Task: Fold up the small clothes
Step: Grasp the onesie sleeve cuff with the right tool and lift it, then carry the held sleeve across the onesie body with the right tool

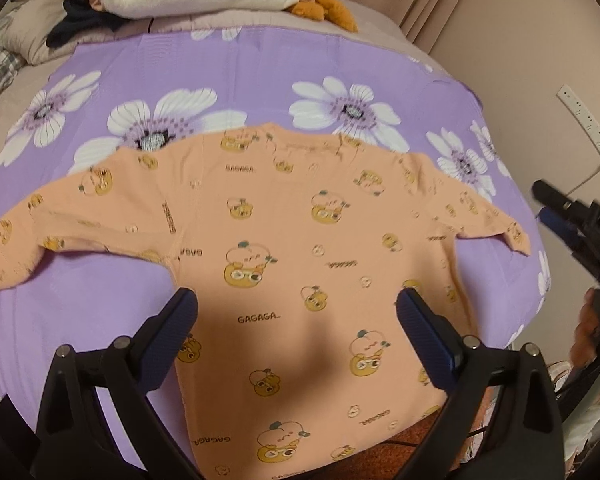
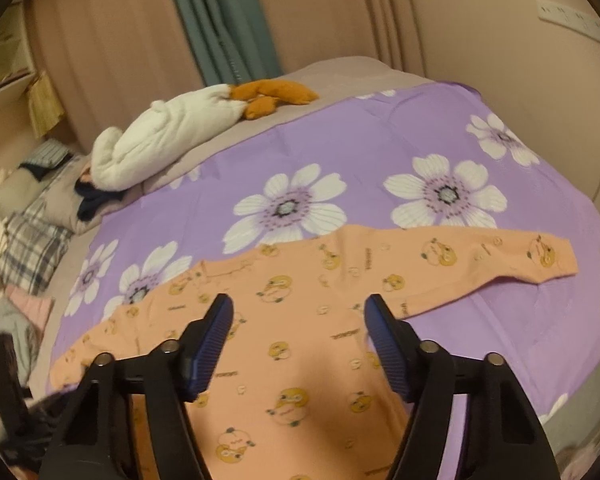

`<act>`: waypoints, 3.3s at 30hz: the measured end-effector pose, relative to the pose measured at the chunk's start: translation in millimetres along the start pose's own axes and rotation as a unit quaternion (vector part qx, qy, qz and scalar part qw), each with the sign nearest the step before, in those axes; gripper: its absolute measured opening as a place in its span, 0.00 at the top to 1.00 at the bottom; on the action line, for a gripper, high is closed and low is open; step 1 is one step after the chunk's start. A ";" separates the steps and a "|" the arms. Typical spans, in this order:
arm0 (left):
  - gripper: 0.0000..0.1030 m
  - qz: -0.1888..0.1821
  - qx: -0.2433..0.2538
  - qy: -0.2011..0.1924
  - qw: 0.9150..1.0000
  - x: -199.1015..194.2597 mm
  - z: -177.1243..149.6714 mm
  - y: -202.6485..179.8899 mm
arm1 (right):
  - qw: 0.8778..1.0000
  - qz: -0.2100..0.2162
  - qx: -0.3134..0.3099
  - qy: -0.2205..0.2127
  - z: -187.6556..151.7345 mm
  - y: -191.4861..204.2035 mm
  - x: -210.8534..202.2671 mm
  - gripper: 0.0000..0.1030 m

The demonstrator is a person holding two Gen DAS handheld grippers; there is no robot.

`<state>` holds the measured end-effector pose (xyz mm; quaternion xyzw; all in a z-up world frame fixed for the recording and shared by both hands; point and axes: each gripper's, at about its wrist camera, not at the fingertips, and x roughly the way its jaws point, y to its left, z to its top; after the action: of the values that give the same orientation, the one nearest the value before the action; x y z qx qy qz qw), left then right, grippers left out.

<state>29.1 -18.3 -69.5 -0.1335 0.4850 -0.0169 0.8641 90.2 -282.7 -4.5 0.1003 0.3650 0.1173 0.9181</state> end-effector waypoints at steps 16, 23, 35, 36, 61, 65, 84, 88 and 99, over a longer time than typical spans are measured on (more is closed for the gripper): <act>0.11 0.018 -0.059 0.056 0.997 46.4 -19.2 29.3 | 0.958 -0.135 0.255 0.016 15.1 -222.7 36.9 0.37; 0.12 0.009 -0.075 0.072 0.995 58.8 -26.6 36.2 | 0.918 -0.174 0.354 0.042 -8.3 -300.3 66.1 0.37; 0.11 -0.001 -0.092 0.079 0.993 65.2 -24.4 40.1 | 0.919 -0.138 0.369 -0.017 2.6 -321.0 64.9 0.92; 0.11 -0.001 -0.090 0.080 0.993 65.5 -24.3 40.3 | 0.917 -0.140 0.371 -0.035 2.3 -320.9 55.1 0.92; 0.09 0.053 -0.098 -0.021 0.994 -7.8 -1.7 60.4 | 0.968 -0.134 0.171 -0.125 95.3 -187.6 -36.9 0.94; 0.09 0.040 -0.107 -0.036 0.993 -20.4 1.7 65.1 | 0.979 -0.093 0.111 -0.142 112.6 -132.1 -45.1 0.94; 0.08 0.050 -0.125 -0.073 0.988 -50.1 2.8 77.0 | 0.992 0.092 -0.062 -0.056 88.2 49.5 13.8 0.94; 0.08 0.053 -0.126 -0.073 0.988 -50.9 2.3 78.8 | 0.990 0.118 -0.080 -0.016 66.5 71.1 32.5 0.94; 0.08 0.059 -0.129 -0.073 0.987 -50.2 0.2 82.9 | 0.977 0.154 -0.115 0.092 -0.2 119.8 83.1 0.94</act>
<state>-5.5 69.6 -48.0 -0.2152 0.4260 0.1067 0.8722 131.7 -144.5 -26.0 0.0376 0.4120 0.3077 0.8568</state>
